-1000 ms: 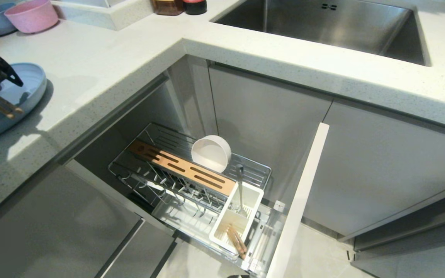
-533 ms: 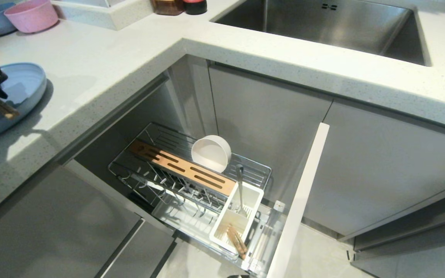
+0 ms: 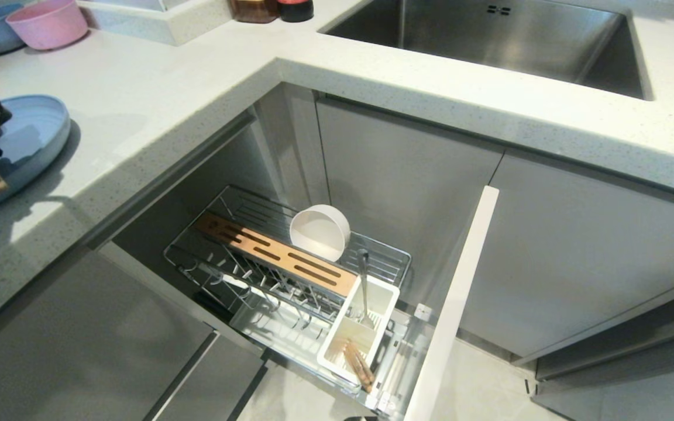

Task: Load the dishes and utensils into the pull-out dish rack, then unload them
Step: Pick up the chopsticks and place it in the cupboard

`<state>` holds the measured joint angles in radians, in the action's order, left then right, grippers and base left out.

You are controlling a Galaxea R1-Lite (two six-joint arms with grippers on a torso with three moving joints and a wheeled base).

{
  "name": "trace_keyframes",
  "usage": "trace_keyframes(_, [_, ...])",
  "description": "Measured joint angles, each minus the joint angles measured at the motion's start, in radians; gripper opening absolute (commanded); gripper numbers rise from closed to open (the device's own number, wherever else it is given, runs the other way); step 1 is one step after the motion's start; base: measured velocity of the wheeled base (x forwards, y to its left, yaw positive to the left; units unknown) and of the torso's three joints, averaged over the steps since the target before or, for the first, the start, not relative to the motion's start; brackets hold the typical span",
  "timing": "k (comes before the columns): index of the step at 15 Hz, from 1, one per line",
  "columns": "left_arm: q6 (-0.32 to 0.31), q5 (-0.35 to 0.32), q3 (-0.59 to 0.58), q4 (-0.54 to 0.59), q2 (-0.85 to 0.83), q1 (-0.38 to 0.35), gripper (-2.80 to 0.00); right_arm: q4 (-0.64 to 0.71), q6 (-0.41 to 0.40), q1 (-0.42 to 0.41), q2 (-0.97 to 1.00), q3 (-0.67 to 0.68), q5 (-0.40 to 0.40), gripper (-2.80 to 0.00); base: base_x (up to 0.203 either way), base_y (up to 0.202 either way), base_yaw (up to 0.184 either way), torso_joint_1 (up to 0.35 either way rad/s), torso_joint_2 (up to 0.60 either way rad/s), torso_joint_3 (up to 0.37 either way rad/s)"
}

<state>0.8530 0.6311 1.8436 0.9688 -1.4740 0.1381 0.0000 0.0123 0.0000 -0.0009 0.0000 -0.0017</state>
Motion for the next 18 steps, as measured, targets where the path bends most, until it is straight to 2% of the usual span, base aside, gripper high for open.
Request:
trace_keyframes(5, [-0.023, 0.017, 0.074, -0.011, 0.017, 0.002, -2.80, 0.000, 0.000, 0.000, 0.000, 0.000, 0.000, -2.80, 0.000, 0.000, 0.000, 0.000, 0.00, 0.000])
trace_keyframes(7, [-0.026, 0.004, 0.078, -0.012, 0.032, 0.011, -2.80, 0.000, 0.000, 0.000, 0.000, 0.000, 0.000, -2.80, 0.000, 0.000, 0.000, 0.000, 0.00, 0.000])
trace_keyframes(9, [-0.022, -0.033, 0.080, -0.024, 0.055, 0.070, -2.80, 0.000, 0.000, 0.000, 0.000, 0.000, 0.000, -2.80, 0.000, 0.000, 0.000, 0.000, 0.00, 0.000])
trace_keyframes(12, [-0.026, -0.167, 0.079, -0.028, 0.105, 0.212, -2.80, 0.000, 0.000, 0.000, 0.000, 0.000, 0.000, -2.80, 0.000, 0.000, 0.000, 0.000, 0.00, 0.000])
trace_keyframes(15, [-0.043, -0.361, 0.052, -0.027, 0.150, 0.340, -2.80, 0.000, 0.000, 0.000, 0.000, 0.000, 0.000, -2.80, 0.000, 0.000, 0.000, 0.000, 0.00, 0.000])
trace_keyframes(18, [-0.093, -0.535, 0.004, -0.027, 0.179, 0.443, -2.80, 0.000, 0.000, 0.000, 0.000, 0.000, 0.000, -2.80, 0.000, 0.000, 0.000, 0.000, 0.00, 0.000])
